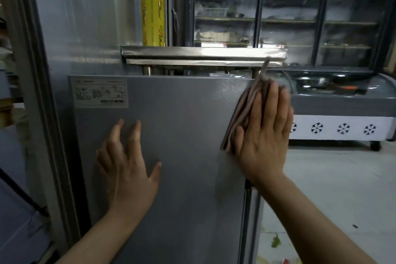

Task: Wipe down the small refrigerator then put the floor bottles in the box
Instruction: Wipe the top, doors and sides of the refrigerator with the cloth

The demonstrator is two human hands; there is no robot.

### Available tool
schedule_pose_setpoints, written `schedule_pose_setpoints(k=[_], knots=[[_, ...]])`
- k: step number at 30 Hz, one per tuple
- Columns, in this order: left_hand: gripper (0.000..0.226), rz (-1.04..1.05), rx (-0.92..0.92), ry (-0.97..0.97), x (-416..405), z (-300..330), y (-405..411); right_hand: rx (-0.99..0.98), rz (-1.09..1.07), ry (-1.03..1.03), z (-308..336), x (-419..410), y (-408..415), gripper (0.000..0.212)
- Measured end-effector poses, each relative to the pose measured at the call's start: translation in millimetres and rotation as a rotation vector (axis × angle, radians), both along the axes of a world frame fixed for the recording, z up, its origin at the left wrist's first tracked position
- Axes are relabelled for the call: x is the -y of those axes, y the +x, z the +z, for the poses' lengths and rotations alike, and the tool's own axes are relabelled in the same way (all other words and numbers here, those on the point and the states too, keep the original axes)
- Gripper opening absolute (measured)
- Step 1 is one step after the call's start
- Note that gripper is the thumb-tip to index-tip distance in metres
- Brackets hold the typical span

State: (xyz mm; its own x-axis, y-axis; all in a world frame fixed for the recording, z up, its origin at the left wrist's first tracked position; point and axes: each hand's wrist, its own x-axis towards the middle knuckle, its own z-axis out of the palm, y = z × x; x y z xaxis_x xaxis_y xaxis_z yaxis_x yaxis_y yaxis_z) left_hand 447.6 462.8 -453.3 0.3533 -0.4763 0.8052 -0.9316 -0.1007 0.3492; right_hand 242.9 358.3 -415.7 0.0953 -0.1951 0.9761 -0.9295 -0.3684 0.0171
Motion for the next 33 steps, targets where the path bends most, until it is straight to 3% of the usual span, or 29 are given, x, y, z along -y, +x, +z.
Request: schedule_pose_setpoints(k=[8, 18, 20, 24, 26, 29, 33], knots=[[0.094, 0.011, 0.149, 0.104, -6, -47, 3, -0.128, 0.036, 0.139, -149, -8, -14, 0.062], [0.097, 0.003, 0.158, 0.070, -2, -69, 8, 0.135, 0.137, -0.085, -44, 9, 22, 0.062], [0.097, -0.017, 0.151, 0.062, -1, -71, 11, 0.067, 0.165, -0.060, -75, 8, 24, 0.063], [0.094, -0.069, 0.153, 0.053, -4, -72, 18, -0.273, 0.157, 0.061, -169, -5, 11, 0.069], [0.093, -0.038, 0.155, 0.043, -9, -73, 26, -0.399, 0.145, 0.053, -185, -8, 6, 0.061], [0.093, 0.044, 0.080, 0.031, -17, -76, 45, -0.458, 0.241, -0.038, -148, -6, 17, 0.055], [0.094, 0.053, 0.063, 0.031, -18, -78, 58, -0.276, 0.264, -0.101, -81, -2, 58, 0.061]])
